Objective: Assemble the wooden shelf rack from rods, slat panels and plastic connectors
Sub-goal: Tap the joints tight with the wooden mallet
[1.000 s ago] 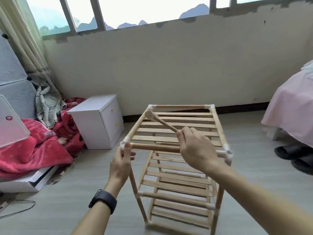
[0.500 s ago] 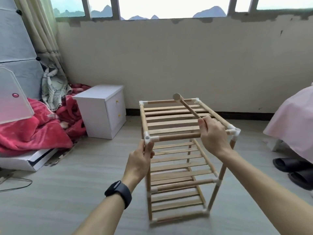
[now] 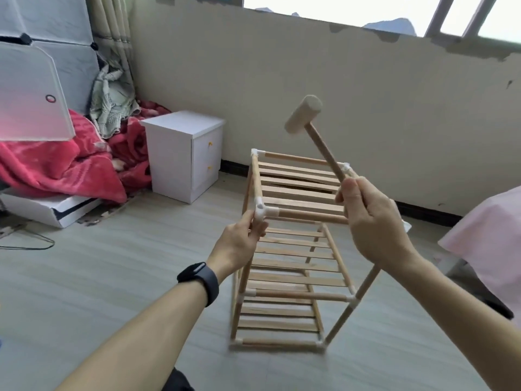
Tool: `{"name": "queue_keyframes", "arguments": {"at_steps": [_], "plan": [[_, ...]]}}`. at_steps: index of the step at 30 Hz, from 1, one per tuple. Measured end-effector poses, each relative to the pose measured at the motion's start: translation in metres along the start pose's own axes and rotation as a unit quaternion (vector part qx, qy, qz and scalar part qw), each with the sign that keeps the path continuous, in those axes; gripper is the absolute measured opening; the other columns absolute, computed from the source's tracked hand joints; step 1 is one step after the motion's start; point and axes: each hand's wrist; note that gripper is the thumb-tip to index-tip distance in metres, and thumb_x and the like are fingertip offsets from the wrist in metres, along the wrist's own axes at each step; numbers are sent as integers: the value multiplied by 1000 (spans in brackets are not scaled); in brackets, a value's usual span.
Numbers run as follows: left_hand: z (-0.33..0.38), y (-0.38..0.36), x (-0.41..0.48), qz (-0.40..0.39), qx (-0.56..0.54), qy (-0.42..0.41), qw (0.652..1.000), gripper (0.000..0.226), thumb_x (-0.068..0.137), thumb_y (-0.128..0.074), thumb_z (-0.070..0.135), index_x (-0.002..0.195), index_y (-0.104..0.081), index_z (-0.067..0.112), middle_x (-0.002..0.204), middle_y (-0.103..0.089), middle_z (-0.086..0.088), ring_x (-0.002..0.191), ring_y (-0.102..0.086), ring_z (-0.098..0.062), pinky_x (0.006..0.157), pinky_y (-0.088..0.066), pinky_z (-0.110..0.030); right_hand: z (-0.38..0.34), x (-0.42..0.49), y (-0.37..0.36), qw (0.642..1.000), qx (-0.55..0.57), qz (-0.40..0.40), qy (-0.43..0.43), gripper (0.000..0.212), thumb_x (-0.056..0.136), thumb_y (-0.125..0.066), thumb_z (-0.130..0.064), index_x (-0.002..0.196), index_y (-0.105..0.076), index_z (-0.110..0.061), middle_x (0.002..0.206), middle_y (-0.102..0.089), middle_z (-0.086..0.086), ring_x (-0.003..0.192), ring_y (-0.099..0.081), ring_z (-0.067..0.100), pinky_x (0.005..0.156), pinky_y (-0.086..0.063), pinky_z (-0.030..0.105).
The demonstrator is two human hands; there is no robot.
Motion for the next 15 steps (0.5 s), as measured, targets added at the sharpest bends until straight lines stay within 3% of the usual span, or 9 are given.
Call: {"name": "queue_keyframes", "arguments": {"at_steps": [3, 4, 8, 11, 12, 15], "plan": [[-4, 2, -2, -14, 9, 12, 1000, 21, 103, -49, 43, 115, -56, 27, 101, -71, 8, 98, -68, -12, 88, -58, -45, -2, 0, -5, 966, -123, -211, -80, 38, 107, -41, -40, 81, -62, -22, 51, -53, -7, 42, -44, 8, 40, -36, 17], [-4, 3, -2, -17, 10, 16, 1000, 19, 103, -50, 42, 113, -57, 26, 102, -71, 7, 98, -68, -13, 88, -58, -45, -2, 4, -2, 957, -138, -235, -98, 39, 106, -43, -42, 82, -66, -21, 47, -53, -10, 38, -42, 5, 38, -32, 15], [-3, 7, -1, -25, 20, 24, 999, 24, 103, -49, 45, 116, -56, 26, 104, -71, 6, 99, -68, -16, 88, -58, -47, -14, 28, 12, 994, -75, -69, -43, 45, 106, -40, -45, 78, -66, -22, 45, -48, -13, 39, -38, 5, 40, -32, 18], [-2, 7, -2, -27, 22, 28, 999, 19, 103, -49, 42, 113, -56, 27, 104, -71, 6, 98, -67, -16, 88, -58, -47, -20, 29, 6, 948, -215, -222, -70, 47, 105, -39, -48, 79, -68, -21, 48, -54, -10, 39, -41, 4, 42, -34, 18], [-2, 7, -2, -28, 23, 30, 999, 19, 103, -49, 42, 112, -56, 28, 103, -71, 6, 98, -67, -15, 88, -58, -47, -19, 28, 5, 943, -227, -229, -81, 46, 105, -41, -48, 79, -68, -21, 46, -53, -10, 38, -41, 4, 40, -33, 17], [0, 10, -2, -31, 30, 31, 999, 24, 103, -48, 45, 117, -56, 27, 102, -71, 4, 95, -67, -16, 86, -58, -47, -15, 18, 3, 989, -119, -84, -37, 42, 106, -41, -41, 78, -63, -19, 48, -56, -11, 38, -44, 4, 39, -35, 16]]}}
Point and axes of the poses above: each hand's wrist, its own x-axis towards the middle knuckle, its own y-axis out of the back of the hand, z = x × y
